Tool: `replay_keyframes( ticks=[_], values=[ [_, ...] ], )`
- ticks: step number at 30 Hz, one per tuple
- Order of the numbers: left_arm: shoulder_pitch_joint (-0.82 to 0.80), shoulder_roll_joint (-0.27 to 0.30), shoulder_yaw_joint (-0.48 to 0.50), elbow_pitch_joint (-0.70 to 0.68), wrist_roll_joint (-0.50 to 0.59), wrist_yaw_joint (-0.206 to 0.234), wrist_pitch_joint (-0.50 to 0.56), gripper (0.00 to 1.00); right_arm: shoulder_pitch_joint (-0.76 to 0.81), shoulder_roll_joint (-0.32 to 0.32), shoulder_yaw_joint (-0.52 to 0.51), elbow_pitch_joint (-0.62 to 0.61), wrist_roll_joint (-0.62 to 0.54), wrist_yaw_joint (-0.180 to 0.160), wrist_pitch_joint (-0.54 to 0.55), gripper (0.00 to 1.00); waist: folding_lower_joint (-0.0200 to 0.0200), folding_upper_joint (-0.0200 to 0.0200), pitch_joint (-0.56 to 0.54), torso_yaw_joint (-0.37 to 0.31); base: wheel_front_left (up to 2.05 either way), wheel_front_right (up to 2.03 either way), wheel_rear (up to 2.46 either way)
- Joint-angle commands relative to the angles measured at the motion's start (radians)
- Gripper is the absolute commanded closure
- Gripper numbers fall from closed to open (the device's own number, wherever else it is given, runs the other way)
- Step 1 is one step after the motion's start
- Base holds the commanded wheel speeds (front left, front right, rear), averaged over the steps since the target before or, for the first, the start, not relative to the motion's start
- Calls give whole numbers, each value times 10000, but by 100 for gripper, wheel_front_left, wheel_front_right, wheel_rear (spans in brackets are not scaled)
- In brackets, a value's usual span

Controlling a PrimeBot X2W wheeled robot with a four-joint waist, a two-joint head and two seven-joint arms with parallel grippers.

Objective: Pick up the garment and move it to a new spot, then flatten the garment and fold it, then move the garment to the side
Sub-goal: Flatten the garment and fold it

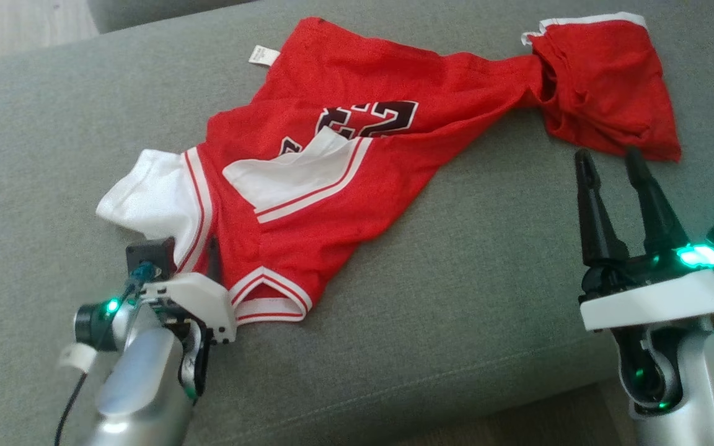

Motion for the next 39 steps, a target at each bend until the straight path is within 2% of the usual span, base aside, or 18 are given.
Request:
replay_keyframes(
  ticks=[1, 3, 6, 10, 18, 22, 24, 25, 26, 27, 31, 35, 39],
  values=[
    [-519, 329, 193, -144, 144, -68, -72, 100, -207, 42, 174, -289, 134, -2, -138, 0, -1, 0, 76, -82, 0, 0, 0],
    [-776, 508, 76, -28, 298, -153, -163, 100, -275, 42, 208, -212, 192, -2, -194, 0, -1, 0, 120, -150, 0, 0, 0],
    [-1254, 909, 65, -154, 567, 14, -374, 100, -342, 43, 250, -142, 242, -2, -282, 0, -1, 0, 179, -234, 0, 0, 0],
    [-2149, 1771, -185, -400, 1100, -153, -197, 100, -459, 44, 242, -7, 252, -2, -434, 0, -1, 0, 288, -348, 0, 0, 0],
    [-4856, 4135, -1347, -375, 2548, -2025, 1517, 100, -1058, 44, 372, 434, 376, -2, -791, 0, -1, 0, 741, -759, 0, 0, 0],
    [-5819, 4813, -1779, 123, 2817, -2476, 2047, 100, -1435, 44, 565, 774, 516, -2, -989, 0, -1, 0, 979, -1038, 0, 0, 0],
    [-6029, 4846, -2100, 432, 2869, -2573, 2300, 100, -1553, 44, 676, 934, 553, -2, -1106, 0, -1, 0, 1079, -1122, 0, 0, 0],
    [-6069, 4827, -2218, 656, 2834, -2600, 2498, 80, -1596, 44, 736, 1013, 572, -2, -1151, 0, -1, 0, 1135, -1155, 0, 0, 0],
    [-6089, 4781, -2310, 861, 2770, -2618, 2641, 26, -1639, 45, 798, 1086, 599, -2, -1193, 0, -1, 0, 1194, -1188, 0, 0, 0],
    [-6119, 4720, -2317, 1047, 2650, -2627, 2701, 0, -1684, 45, 854, 1154, 619, -2, -1230, 0, -1, 0, 1259, -1213, 0, 0, 0],
    [-6237, 4500, -2165, 1489, 2320, -2568, 2592, 0, -1803, 45, 966, 1306, 658, -2, -1331, 0, -1, 0, 1384, -1231, 0, 0, 0],
    [-6465, 4177, -1946, 1733, 2062, -2199, 1964, 0, -1859, 45, 946, 1400, 624, -2, -1401, 0, -1, 0, 1422, -1047, 0, 0, 0],
    [-6656, 3774, -1464, 1605, 1553, -1736, 884, 0, -1840, 45, 839, 1450, 491, -2, -1416, 0, -1, 0, 1203, -658, 0, 0, 0]
  ],
)
